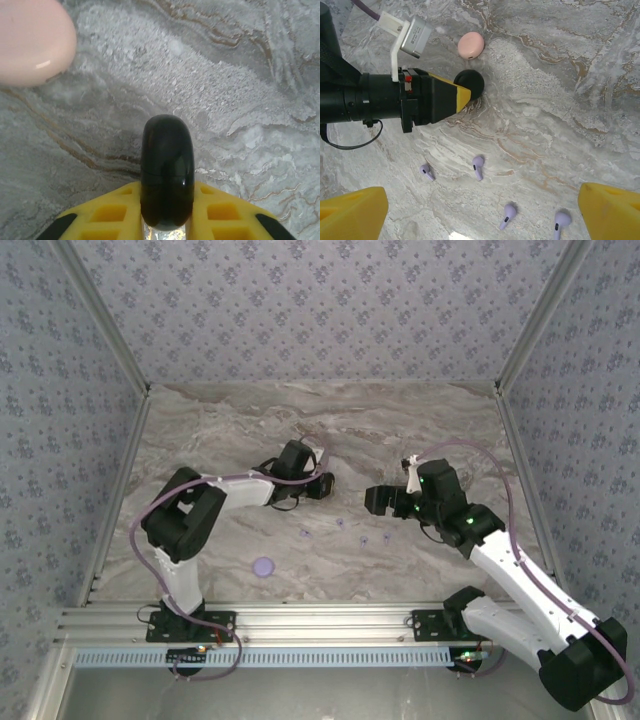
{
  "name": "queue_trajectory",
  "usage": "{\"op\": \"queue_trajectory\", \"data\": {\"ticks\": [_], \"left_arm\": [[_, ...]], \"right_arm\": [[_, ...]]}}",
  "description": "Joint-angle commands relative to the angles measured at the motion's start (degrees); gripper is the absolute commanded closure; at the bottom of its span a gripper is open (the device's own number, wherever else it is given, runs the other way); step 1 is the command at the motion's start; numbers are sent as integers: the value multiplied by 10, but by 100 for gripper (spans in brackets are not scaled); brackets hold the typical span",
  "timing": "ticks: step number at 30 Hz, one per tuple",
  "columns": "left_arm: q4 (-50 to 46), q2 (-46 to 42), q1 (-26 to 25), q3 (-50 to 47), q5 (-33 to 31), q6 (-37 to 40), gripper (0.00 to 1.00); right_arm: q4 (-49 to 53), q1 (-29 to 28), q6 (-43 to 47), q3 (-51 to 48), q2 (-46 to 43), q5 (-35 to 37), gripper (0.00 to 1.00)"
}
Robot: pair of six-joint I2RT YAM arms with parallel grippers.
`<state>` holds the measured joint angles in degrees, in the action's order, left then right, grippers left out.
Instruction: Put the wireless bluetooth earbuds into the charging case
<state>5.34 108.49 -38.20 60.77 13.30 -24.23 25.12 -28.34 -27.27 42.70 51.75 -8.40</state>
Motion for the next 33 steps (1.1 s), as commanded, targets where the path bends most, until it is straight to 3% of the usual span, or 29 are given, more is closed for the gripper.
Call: {"op": "queue_trajectory", "data": {"ticks": [1, 11, 18, 25, 33], "left_arm": [[-26, 17, 1, 26, 24, -2, 71], [-18, -35, 3, -19, -22, 9, 51], [-6, -141, 16, -70, -35, 6, 44], [27, -296, 64, -170, -42, -24, 33], [-11, -455, 149, -251, -43, -54, 17]], "right_arm": [[1, 5, -7, -9, -5, -7, 0], [-12, 1, -3, -17, -7, -26, 0], [-9, -51, 20, -32, -1, -6, 0], [-17, -186, 55, -28, 51, 52, 0], [-6, -343, 134, 116, 273, 114, 0]]}}
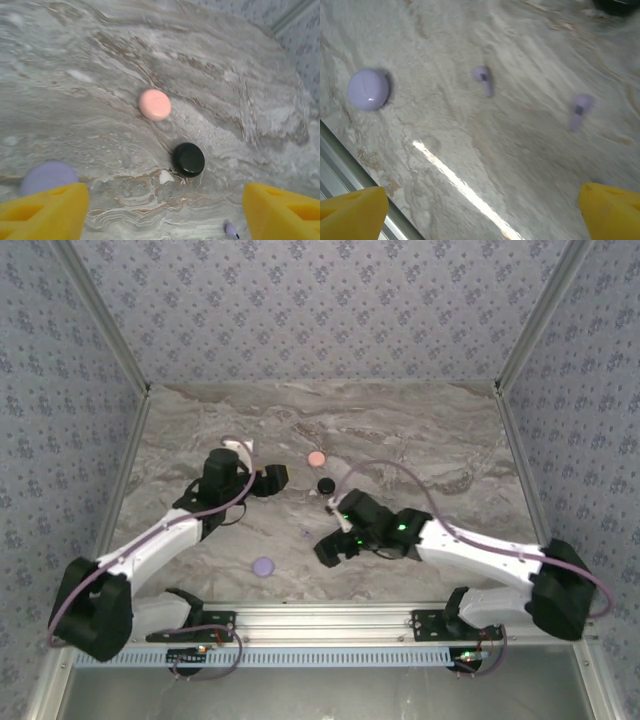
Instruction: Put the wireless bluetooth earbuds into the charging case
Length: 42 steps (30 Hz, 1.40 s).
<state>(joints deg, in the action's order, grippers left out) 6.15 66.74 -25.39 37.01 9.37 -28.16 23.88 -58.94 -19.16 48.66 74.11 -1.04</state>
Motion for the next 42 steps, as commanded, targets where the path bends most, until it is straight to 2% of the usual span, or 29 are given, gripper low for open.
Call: {"op": "queue_trajectory", "data": {"ticks": [1, 5, 11, 19, 32, 40, 42], "left_arm": [[-31, -49, 33, -18, -4, -18, 15], [-66, -87, 79, -36, 3, -26, 11], [-65, -108, 148, -71, 43, -43, 8], [-60, -110, 196, -95, 70, -49, 7], [-56, -111, 204, -99, 75, -51, 6], [-57, -111, 204, -98, 80, -53, 6], [-58, -111, 204, -96, 88, -54, 6]], "right_arm": [[12, -47, 60, 76, 74, 46, 0], [30, -83, 63, 163, 175, 50, 0], [75, -143, 22, 291, 313, 72, 3], [119, -171, -16, 388, 424, 72, 11], [148, -171, -32, 437, 496, 100, 28], [129, -172, -31, 425, 494, 121, 49], [114, -170, -26, 406, 473, 134, 51]]}}
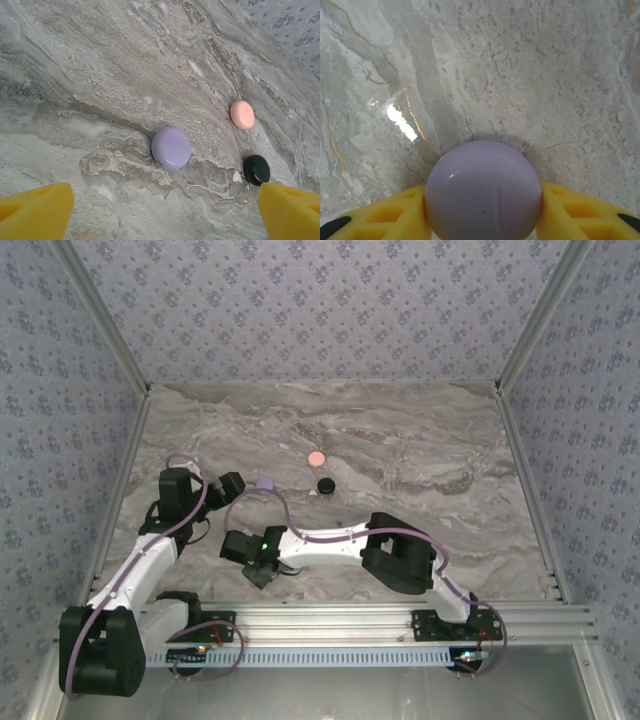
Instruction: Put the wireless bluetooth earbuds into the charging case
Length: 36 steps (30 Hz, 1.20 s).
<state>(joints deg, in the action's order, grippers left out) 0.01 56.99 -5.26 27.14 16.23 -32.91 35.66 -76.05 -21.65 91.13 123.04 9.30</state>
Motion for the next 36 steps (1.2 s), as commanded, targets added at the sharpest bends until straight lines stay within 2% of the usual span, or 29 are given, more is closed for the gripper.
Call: {"op": "queue_trajectory", "data": {"ticks": [1, 6, 12, 16, 20, 28, 36], "left_arm": [[2, -14, 3, 6, 26, -6, 6], [0, -16, 3, 24, 79, -3, 8], [1, -27, -4, 58, 181, -24, 12], [33, -40, -38, 78, 250, -36, 12], [65, -49, -89, 100, 289, -41, 12], [65, -36, -215, 151, 302, 5, 14], [93, 20, -265, 175, 300, 6, 23]], "right_arm": [[-17, 1, 5, -34, -34, 37, 51], [-104, 17, 54, -124, -151, 56, 53], [-188, 35, 144, -221, -295, 108, 54], [-227, 53, 200, -288, -379, 138, 54], [-262, 70, 267, -338, -457, 148, 54], [-319, 111, 348, -407, -597, 124, 54], [-322, 125, 388, -426, -656, 102, 54]]}}
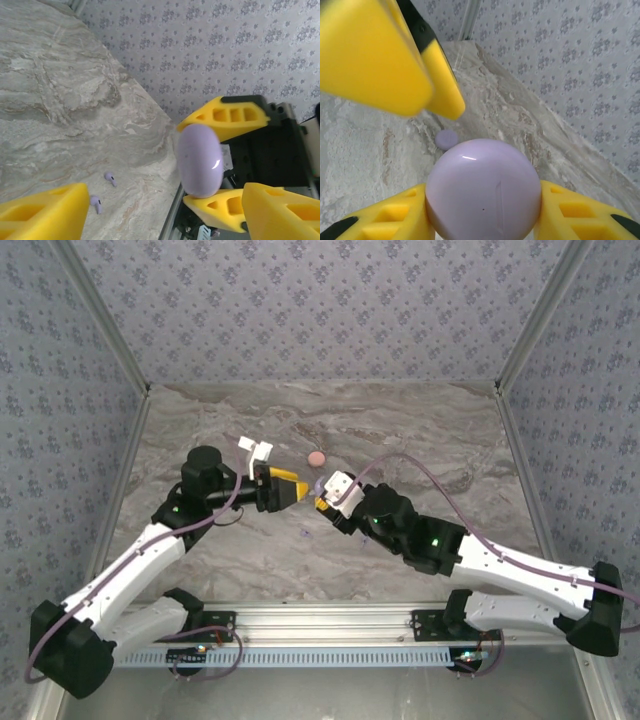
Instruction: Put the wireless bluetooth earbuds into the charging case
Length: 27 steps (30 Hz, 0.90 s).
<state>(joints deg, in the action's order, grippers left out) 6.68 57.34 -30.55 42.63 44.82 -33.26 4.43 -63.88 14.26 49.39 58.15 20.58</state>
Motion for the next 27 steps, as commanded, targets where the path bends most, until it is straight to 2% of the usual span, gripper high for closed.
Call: {"op": "queue_trajectory", "data": {"ticks": [1, 6, 9, 15, 18, 27], "left_arm": [[32, 23, -18, 23, 15, 11, 23], [41, 54, -48, 45, 15, 16, 26], [41, 70, -57, 54, 15, 18, 30], [31, 94, -67, 69, 18, 26, 57], [28, 100, -69, 73, 18, 30, 65], [19, 123, -77, 88, 27, 42, 66]], "right_arm": [[-8, 3, 32, -9, -7, -11, 54], [-9, 6, 40, -9, -5, -12, 54], [-11, 12, 41, -9, -5, -12, 54], [-11, 22, 38, -8, -3, -15, 54], [-9, 26, 36, -9, -3, -20, 53], [6, 33, 38, 7, 20, -26, 53]]}}
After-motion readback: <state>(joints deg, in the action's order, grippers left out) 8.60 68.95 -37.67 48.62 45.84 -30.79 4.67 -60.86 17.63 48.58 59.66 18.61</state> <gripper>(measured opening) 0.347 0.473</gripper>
